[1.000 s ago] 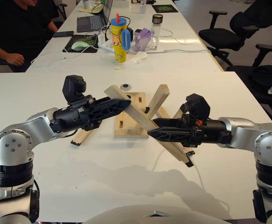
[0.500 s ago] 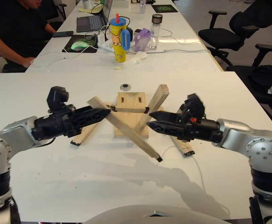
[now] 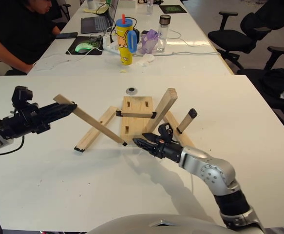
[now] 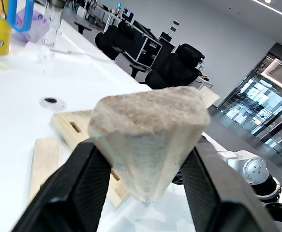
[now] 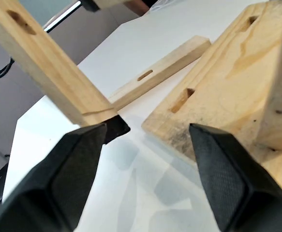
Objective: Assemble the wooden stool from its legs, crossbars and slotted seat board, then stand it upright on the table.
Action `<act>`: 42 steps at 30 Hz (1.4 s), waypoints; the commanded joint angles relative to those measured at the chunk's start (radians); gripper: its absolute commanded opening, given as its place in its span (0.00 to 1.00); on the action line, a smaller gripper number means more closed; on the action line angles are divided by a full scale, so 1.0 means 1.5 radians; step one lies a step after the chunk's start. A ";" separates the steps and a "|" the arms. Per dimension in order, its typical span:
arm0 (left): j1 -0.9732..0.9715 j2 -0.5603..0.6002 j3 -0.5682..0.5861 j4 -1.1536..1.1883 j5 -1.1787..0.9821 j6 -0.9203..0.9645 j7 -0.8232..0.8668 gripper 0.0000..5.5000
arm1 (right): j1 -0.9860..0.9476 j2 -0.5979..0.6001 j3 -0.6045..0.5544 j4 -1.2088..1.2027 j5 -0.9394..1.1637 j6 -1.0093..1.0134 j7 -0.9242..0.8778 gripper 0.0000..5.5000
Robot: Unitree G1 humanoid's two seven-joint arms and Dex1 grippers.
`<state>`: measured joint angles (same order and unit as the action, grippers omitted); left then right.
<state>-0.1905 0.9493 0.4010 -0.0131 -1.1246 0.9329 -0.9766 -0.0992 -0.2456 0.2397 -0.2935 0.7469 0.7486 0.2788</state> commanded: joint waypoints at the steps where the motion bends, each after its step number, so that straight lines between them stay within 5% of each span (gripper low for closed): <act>1: -0.038 -0.007 -0.008 0.010 0.023 -0.006 -0.013 0.38 | -0.012 0.029 -0.026 0.036 -0.057 -0.030 -0.035 0.58; 11: -0.035 -0.061 0.027 -0.026 0.029 -0.026 0.034 0.38 | -0.020 0.014 -0.065 0.075 -0.119 -0.011 -0.020 0.58; 21: -0.093 -0.134 -0.097 -0.037 0.163 -0.128 0.050 0.38 | -0.032 -0.021 0.056 0.132 -0.274 0.000 0.000 0.58; 28: -0.116 -0.167 -0.150 -0.019 0.213 -0.149 0.038 0.38 | -0.030 -0.009 0.070 0.143 -0.310 0.007 0.017 0.58; 42: -0.197 -0.107 -0.238 0.001 0.323 -0.163 -0.026 0.38 | -0.021 -0.008 0.071 0.159 -0.324 0.025 0.041 0.58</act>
<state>-0.4482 0.7598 0.0807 -0.0268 -0.7070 0.6762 -1.0241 -0.1965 -0.2489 0.3191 -0.1304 0.2729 0.6964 0.3235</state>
